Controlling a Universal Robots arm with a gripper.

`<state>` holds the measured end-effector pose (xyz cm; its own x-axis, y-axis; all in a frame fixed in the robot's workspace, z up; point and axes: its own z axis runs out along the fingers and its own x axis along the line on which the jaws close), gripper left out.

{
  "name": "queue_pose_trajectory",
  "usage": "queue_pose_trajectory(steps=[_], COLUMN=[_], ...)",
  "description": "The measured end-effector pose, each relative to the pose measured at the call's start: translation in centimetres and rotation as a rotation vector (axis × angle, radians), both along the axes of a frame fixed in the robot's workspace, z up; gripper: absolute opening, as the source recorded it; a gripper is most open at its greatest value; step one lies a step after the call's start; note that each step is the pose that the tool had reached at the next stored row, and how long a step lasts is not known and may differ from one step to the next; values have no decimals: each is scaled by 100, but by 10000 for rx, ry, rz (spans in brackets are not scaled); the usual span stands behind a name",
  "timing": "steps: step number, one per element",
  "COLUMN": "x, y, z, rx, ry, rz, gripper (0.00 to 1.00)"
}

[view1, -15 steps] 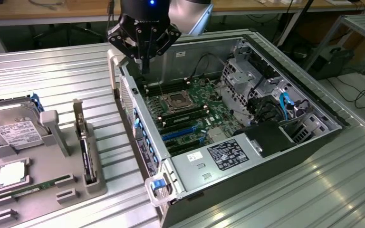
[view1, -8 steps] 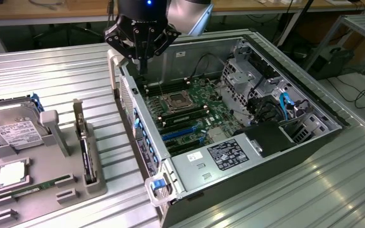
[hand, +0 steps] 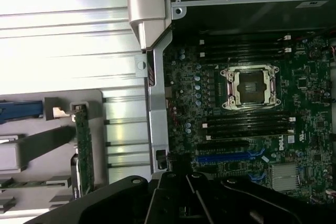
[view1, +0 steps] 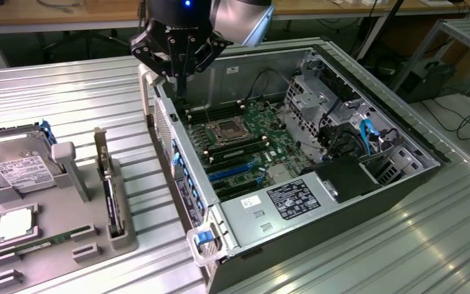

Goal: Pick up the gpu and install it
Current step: 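Reach for the gpu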

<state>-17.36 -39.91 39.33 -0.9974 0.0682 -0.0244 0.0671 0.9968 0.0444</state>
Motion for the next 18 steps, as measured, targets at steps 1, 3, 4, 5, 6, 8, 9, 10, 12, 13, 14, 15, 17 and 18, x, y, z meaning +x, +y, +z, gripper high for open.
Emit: queue_pose_trajectory(steps=[1,3,4,5,6,8,9,10,12,13,14,15,17,18], x=[-5,-17,-23,-30,-36,-47,-55,-64,-74,-80,-87,-94,-105,-109], y=[0,0,0,-1,-1,-1,-1,-1,-1,-1,-2,-2,-2,-2], z=[0,0,0,0,0,0,0,0,0,0,0,0,0,0], rx=[0,0,0,0,0,0,1,0,0,0,0,0,0,0], ry=[0,0,0,0,0,0,-1,0,0,0,1,-1,-1,0], rz=[0,0,0,0,0,0,0,0,0,-1,-1,0,-1,0], gripper=[11,11,11,11,11,11,11,11,11,11,11,11,11,11])
